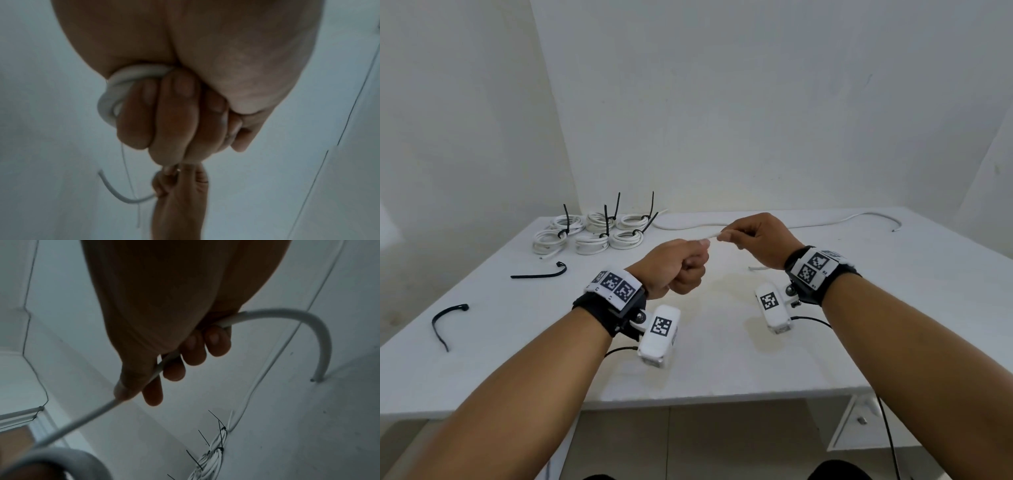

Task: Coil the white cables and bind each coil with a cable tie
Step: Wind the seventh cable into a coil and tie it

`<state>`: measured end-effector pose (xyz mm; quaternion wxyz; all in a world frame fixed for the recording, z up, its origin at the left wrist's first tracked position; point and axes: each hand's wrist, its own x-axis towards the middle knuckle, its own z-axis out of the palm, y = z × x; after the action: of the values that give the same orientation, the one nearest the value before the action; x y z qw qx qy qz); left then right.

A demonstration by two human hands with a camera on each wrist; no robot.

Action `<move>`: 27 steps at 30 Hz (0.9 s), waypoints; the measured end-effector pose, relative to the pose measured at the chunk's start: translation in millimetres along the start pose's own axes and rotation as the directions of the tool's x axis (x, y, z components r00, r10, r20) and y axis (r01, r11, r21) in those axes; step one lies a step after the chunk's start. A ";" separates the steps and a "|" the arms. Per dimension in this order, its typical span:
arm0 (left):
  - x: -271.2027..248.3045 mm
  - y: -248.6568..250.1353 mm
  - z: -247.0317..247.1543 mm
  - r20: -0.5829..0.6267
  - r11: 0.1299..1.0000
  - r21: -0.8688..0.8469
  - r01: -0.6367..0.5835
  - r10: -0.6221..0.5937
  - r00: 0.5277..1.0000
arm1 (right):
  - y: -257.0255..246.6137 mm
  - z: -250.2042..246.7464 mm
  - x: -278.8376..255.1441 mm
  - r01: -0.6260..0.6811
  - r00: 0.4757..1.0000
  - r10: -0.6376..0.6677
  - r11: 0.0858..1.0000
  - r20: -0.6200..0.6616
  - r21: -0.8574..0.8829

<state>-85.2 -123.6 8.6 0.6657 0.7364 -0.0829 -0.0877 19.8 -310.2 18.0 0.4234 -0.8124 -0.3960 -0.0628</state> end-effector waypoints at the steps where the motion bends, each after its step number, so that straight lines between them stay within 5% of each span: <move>1: -1.7 4.8 1.7 0.027 0.998 -0.057 -0.020 0.021 0.999 | -1.6 1.3 -1.2 -0.004 1.000 0.004 1.000 0.001 0.019; 6: -1.4 28.9 13.0 0.019 0.910 -0.366 -0.194 0.215 0.976 | -24.8 11.5 -7.5 0.036 0.999 -0.037 0.997 0.012 0.073; 11: 7.2 47.8 13.1 -0.293 0.816 -0.428 -0.389 0.282 0.914 | -36.9 22.3 -1.4 0.016 0.998 -0.015 1.000 0.066 -0.023; 14: 12.8 50.3 11.9 -0.488 0.759 -0.439 -0.481 0.248 0.837 | -44.7 29.6 1.6 0.028 0.990 -0.011 0.993 0.137 -0.119; 17: 21.2 48.3 6.2 -0.678 0.721 -0.416 -0.554 0.161 0.718 | -51.7 42.0 3.7 0.059 0.978 -0.010 0.971 0.209 -0.230; 22: 25.1 45.8 -9.2 -0.924 0.803 -0.161 -0.574 0.082 0.374 | -54.4 55.6 -0.1 0.074 0.949 0.038 0.939 0.314 -0.335; 25: 28.7 34.5 -26.9 -0.964 0.904 -0.001 -0.428 0.112 0.239 | -56.0 59.8 -7.7 0.136 0.921 0.027 0.913 0.389 -0.385; 27: 32.9 23.2 -36.9 -0.956 0.960 0.146 -0.239 0.199 0.214 | -61.2 60.9 -10.3 0.171 0.898 0.030 0.895 0.439 -0.411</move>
<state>-44.5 -98.1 34.6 0.5937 0.6047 0.2401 0.4735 -44.1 -251.3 13.9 0.1275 -0.8647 -0.4856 0.0162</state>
